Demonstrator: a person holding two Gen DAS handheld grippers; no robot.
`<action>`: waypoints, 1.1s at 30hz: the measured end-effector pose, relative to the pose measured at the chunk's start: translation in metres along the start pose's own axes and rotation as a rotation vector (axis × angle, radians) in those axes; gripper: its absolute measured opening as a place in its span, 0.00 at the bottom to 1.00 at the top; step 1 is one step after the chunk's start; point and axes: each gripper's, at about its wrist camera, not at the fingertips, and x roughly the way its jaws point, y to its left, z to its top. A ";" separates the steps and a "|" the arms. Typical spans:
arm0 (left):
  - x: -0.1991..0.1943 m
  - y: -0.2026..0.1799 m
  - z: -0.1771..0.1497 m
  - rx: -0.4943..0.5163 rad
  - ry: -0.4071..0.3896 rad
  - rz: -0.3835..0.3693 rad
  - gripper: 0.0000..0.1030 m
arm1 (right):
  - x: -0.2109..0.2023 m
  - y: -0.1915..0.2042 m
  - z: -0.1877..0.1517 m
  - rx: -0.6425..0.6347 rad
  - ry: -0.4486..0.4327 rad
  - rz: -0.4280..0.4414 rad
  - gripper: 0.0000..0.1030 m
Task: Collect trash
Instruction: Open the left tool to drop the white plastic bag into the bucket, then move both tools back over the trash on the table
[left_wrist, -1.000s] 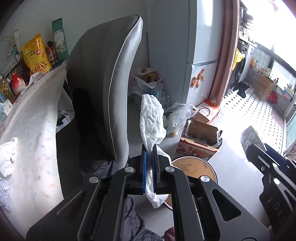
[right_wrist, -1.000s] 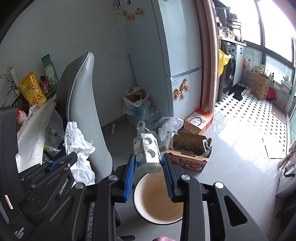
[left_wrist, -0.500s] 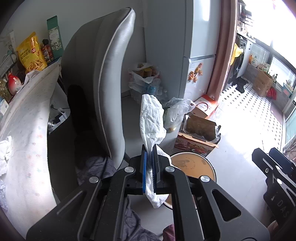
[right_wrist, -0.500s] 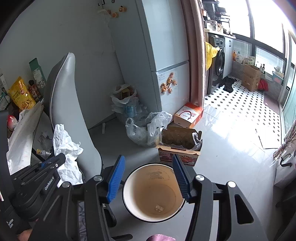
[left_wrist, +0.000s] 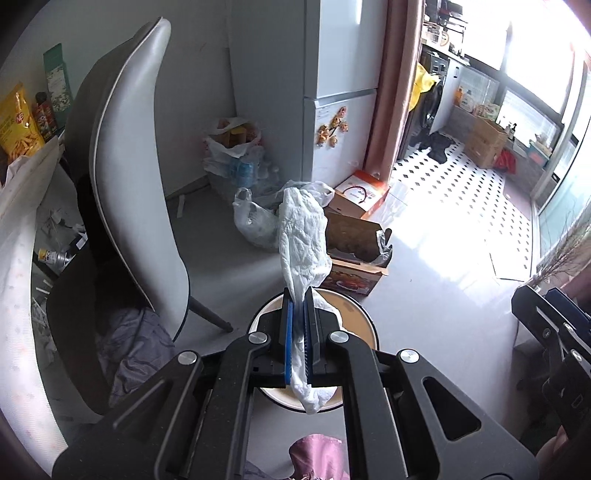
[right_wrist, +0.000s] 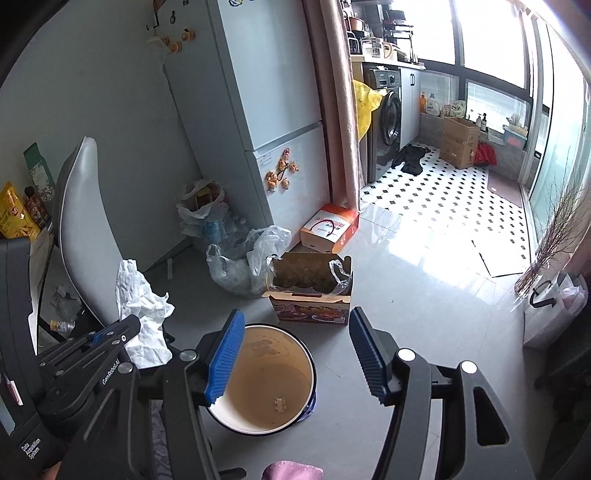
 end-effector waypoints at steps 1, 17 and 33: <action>0.001 -0.004 0.001 0.006 0.001 -0.002 0.06 | -0.001 -0.003 0.000 0.004 -0.005 -0.003 0.61; 0.021 -0.022 -0.004 0.033 0.057 -0.055 0.37 | 0.004 -0.030 -0.001 0.056 -0.006 -0.020 0.65; -0.019 0.023 0.015 -0.065 -0.031 0.051 0.69 | -0.004 -0.012 0.005 0.025 -0.031 0.014 0.77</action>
